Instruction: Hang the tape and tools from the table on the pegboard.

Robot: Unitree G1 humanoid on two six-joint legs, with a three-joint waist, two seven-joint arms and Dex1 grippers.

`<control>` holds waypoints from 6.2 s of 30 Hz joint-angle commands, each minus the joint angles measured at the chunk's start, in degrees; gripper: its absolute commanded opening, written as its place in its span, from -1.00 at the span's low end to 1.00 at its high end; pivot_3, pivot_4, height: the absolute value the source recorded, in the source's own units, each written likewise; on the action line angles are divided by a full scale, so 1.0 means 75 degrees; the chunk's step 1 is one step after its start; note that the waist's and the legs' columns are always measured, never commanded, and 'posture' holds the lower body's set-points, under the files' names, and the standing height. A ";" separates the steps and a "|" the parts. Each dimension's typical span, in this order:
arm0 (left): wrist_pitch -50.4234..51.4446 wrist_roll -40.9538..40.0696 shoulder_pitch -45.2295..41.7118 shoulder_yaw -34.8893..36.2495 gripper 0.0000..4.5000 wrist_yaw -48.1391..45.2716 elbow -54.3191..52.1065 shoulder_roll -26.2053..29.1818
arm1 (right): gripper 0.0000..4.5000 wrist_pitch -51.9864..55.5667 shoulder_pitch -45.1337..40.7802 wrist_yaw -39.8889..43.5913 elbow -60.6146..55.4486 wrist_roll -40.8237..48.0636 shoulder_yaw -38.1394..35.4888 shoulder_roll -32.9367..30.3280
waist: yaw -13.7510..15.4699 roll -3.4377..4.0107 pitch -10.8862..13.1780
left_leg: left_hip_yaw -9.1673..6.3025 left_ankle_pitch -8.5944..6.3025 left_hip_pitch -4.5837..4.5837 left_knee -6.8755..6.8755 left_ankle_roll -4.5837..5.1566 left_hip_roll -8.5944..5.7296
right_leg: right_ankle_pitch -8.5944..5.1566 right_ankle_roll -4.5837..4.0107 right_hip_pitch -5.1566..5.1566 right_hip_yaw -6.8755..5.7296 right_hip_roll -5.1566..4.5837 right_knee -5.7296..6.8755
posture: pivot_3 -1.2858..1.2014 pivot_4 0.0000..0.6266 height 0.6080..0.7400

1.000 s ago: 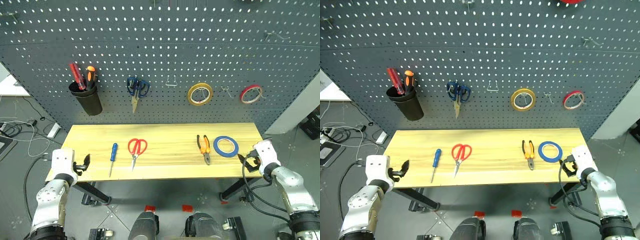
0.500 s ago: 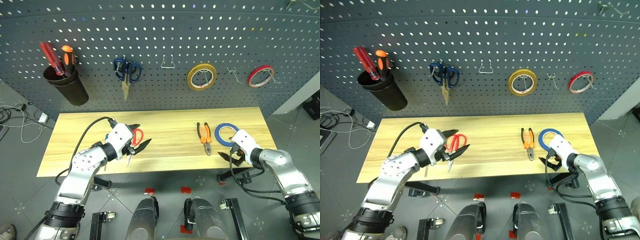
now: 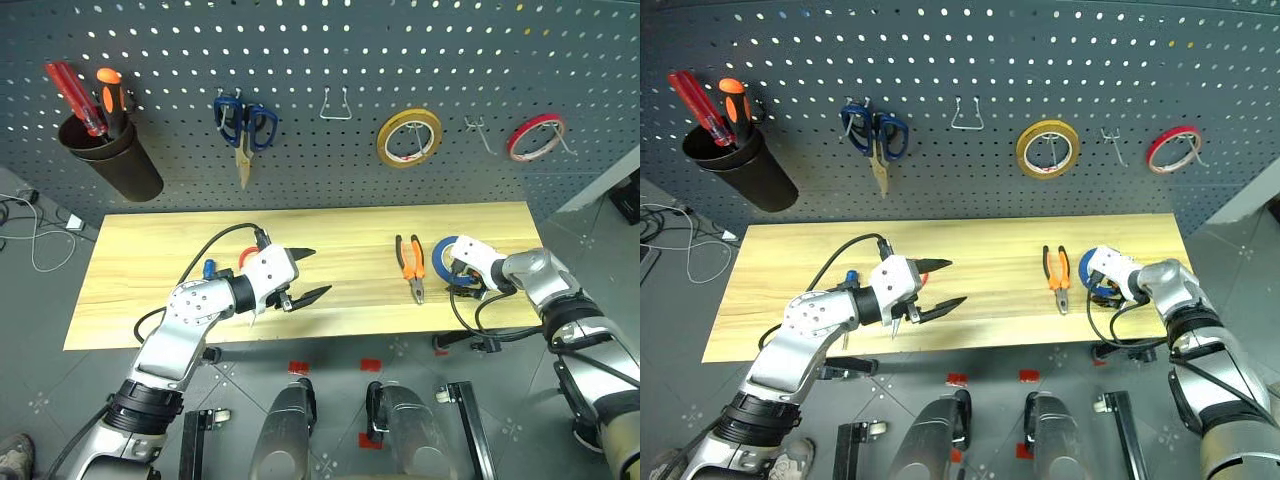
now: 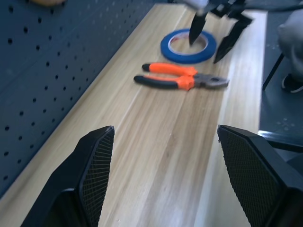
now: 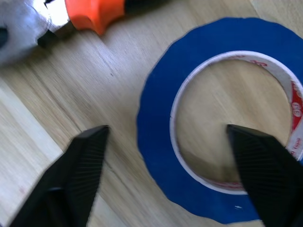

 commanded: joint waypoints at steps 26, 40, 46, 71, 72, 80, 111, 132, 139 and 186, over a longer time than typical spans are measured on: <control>0.0441 -0.1370 -0.1276 0.0091 0.64 0.0297 -0.0380 -0.1958 | -0.70 0.0920 0.6096 -0.3314 -1.1768 -0.1553 -0.2728 -0.0329 | -0.0197 0.0028 -0.0011 | 0.0058 -0.0008 -0.0028 0.0096 -0.0015 0.0035 | 0.0014 0.0120 -0.0004 0.0018 0.0011 0.0021 | -0.06 -0.02 1.00; 0.0424 -0.1243 -0.1469 0.0300 0.64 0.0560 -0.0281 -0.1917 | -0.70 -0.0425 0.1372 -0.3246 -0.6242 -0.0271 -0.2388 -0.0092 | -0.0212 0.0020 -0.0013 | 0.0082 0.0023 -0.0066 0.0097 0.0031 0.0024 | 0.0095 0.0093 -0.0022 0.0034 0.0006 -0.0016 | -0.02 -0.07 1.00; 0.0361 -0.1036 -0.1146 0.0397 0.64 0.0527 -0.0125 -0.1542 | -0.15 0.0073 0.2048 -0.3212 -0.7032 0.0308 -0.2544 0.0363 | -0.0207 0.0021 -0.0013 | 0.0077 0.0021 -0.0076 0.0096 0.0032 0.0026 | 0.0095 0.0093 -0.0028 0.0023 0.0003 -0.0019 | -0.02 -0.05 1.00; -0.1416 0.0100 0.0209 0.0398 0.64 -0.1502 0.1365 0.1381 | 0.98 0.7022 0.1162 -0.5711 -0.5768 0.1603 -0.3416 0.3888 | -0.0134 0.0027 -0.0011 | 0.0100 0.0021 -0.0124 0.0091 0.0033 0.0036 | 0.0112 0.0052 -0.0124 0.0039 -0.0001 0.0026 | 0.03 0.04 1.00; -0.1390 0.0098 0.0206 0.0395 0.64 -0.1500 0.1338 0.1375 | 0.98 0.6911 0.1051 -0.5691 -0.5520 0.1618 -0.3365 0.3855 | -0.0145 0.0027 -0.0011 | 0.0103 0.0021 -0.0126 0.0087 0.0033 0.0036 | 0.0111 0.0052 -0.0126 0.0039 0.0000 0.0023 | 0.03 0.04 1.00; -0.1460 0.0173 0.0033 0.0314 0.64 -0.1501 0.1496 0.1231 | 0.98 0.6081 0.0040 -0.5472 -0.3061 0.1649 -0.3131 0.3719 | -0.0216 0.0027 -0.0011 | 0.0110 0.0003 -0.0126 0.0089 0.0064 0.0037 | 0.0110 0.0053 -0.0125 0.0042 0.0001 0.0023 | 0.03 0.03 1.00; 0.2783 -0.2770 0.0389 0.2958 0.64 0.1748 -0.1910 0.0549 | 0.22 0.1640 -0.0780 -0.5918 -0.8730 0.1330 -0.1117 0.5552 | 0.0040 0.0005 -0.0023 | 0.0070 0.0044 -0.0116 0.0106 0.0001 0.0031 | 0.0107 0.0059 -0.0135 0.0032 0.0008 0.0101 | 0.09 -0.06 1.00; 0.3390 -0.2460 -0.1396 0.2406 0.64 0.2356 -0.1189 0.0060 | 0.22 -0.3753 -0.4012 -0.6858 -0.0881 0.0775 -0.1816 0.4608 | 0.0057 -0.0013 -0.0007 | 0.0085 0.0052 -0.0126 0.0074 -0.0009 0.0040 | 0.0082 0.0018 -0.0143 0.0025 0.0006 0.0081 | 0.14 0.11 1.00; 0.3227 -0.2258 -0.1190 0.2316 0.64 0.2401 -0.1023 -0.0087 | 0.22 -0.3693 -0.3615 -0.7029 -0.0804 0.0637 -0.1766 0.4652 | 0.0100 -0.0012 -0.0005 | 0.0081 0.0052 -0.0125 0.0085 -0.0009 0.0038 | 0.0081 0.0018 -0.0142 0.0026 0.0004 0.0085 | 0.13 0.11 1.00; 0.6295 -0.0280 -0.0435 0.1535 0.19 0.5223 0.2221 -0.2043 | 1.00 0.5883 0.2837 -0.1428 -1.1942 0.5109 -0.0017 0.1607 | 0.0183 -0.0016 -0.0007 | 0.0053 0.0025 -0.0117 0.0089 0.0026 0.0037 | 0.0074 0.0033 -0.0123 0.0007 -0.0001 0.0083 | 0.06 0.06 1.00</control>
